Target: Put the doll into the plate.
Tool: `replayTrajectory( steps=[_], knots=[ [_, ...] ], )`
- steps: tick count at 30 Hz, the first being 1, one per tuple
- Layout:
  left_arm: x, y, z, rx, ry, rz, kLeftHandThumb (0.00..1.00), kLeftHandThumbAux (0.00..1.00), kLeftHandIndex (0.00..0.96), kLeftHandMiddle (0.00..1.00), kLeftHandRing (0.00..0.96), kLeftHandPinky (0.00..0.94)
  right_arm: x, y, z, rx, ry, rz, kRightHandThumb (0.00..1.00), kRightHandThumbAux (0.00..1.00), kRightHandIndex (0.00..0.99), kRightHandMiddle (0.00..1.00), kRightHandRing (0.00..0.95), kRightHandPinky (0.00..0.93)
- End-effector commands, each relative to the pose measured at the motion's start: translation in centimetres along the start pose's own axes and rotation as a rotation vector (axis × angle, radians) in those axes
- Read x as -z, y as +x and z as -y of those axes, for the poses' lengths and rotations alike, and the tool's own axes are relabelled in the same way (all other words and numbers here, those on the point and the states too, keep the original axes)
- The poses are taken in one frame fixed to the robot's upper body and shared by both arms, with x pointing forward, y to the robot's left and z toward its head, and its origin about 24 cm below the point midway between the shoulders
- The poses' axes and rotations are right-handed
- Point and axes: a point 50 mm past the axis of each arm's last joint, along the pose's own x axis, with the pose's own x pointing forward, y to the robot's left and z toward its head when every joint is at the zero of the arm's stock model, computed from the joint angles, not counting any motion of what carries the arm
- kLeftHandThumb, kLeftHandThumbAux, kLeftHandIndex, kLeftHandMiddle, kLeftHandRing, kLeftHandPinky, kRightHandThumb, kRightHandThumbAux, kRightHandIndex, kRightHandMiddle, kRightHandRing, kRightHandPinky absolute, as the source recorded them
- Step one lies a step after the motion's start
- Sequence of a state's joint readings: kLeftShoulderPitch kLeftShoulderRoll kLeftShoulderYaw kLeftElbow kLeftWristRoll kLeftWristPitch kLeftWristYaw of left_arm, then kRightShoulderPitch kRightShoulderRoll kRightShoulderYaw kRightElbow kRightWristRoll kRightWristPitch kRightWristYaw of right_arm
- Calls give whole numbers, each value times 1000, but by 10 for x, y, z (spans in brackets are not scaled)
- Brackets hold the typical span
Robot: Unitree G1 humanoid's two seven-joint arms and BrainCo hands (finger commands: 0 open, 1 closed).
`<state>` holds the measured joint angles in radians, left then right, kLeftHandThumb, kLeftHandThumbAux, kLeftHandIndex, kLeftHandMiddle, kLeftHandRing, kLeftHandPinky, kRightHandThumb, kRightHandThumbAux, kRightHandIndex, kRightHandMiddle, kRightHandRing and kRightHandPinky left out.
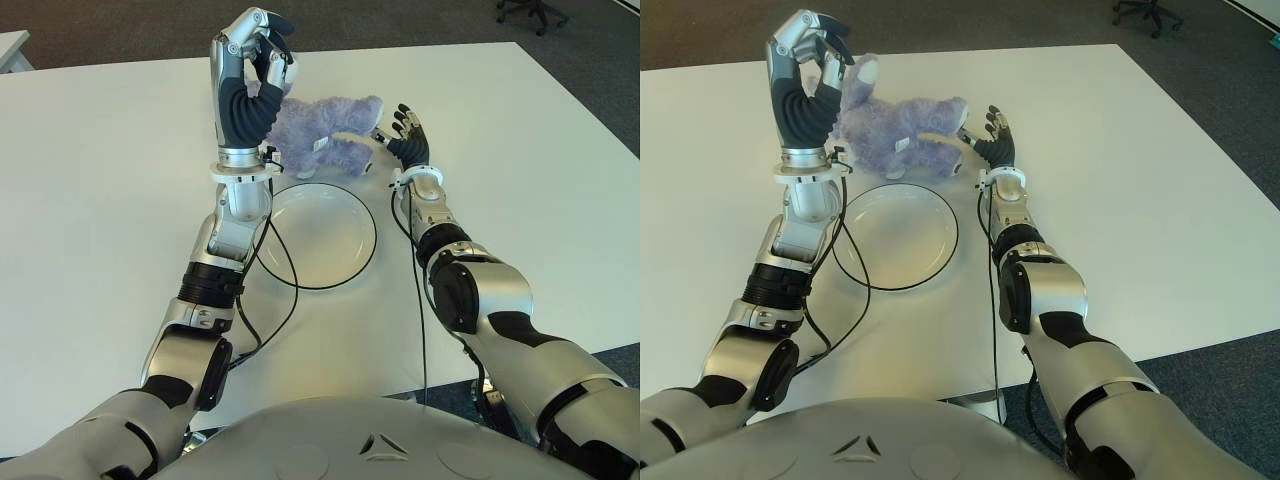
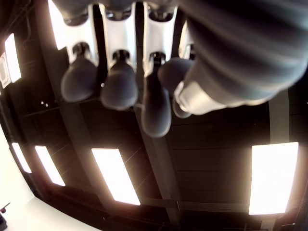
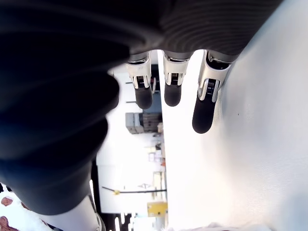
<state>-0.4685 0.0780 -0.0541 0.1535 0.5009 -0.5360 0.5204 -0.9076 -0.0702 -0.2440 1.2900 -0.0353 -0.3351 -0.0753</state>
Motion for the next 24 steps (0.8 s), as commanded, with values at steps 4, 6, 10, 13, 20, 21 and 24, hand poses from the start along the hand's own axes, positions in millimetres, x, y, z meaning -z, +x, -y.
replayTrajectory(
  steps=[4,6,10,13,20,21,24],
  knots=[
    [2,-5,-1,-4,7,-25,740,690,445,827,852,838,46,-18,3,12,-8,-181,202,852,44,0,0,0],
    [3,-4,-2,-37,36,-11,735,691,445,836,857,843,47,-18,4,15,-5,-186,198,846,47,0,0,0],
    [4,-3,-2,-54,59,0,731,692,445,837,856,841,47,-18,4,16,1,-188,196,846,51,0,0,0],
    [4,-3,-1,-49,42,-3,730,693,445,838,853,840,47,-18,4,17,5,-189,198,849,57,0,0,0],
    [3,-2,0,-9,-139,-28,734,693,445,844,854,849,48,-18,4,15,0,-189,214,842,53,0,0,0],
    [3,-1,0,-1,-159,-27,734,693,445,844,854,849,48,-18,4,15,-1,-189,214,841,52,0,0,0],
    [4,-1,-1,25,-199,-23,733,692,446,830,846,844,48,-18,4,14,-2,-188,213,836,48,0,0,0]
  ],
)
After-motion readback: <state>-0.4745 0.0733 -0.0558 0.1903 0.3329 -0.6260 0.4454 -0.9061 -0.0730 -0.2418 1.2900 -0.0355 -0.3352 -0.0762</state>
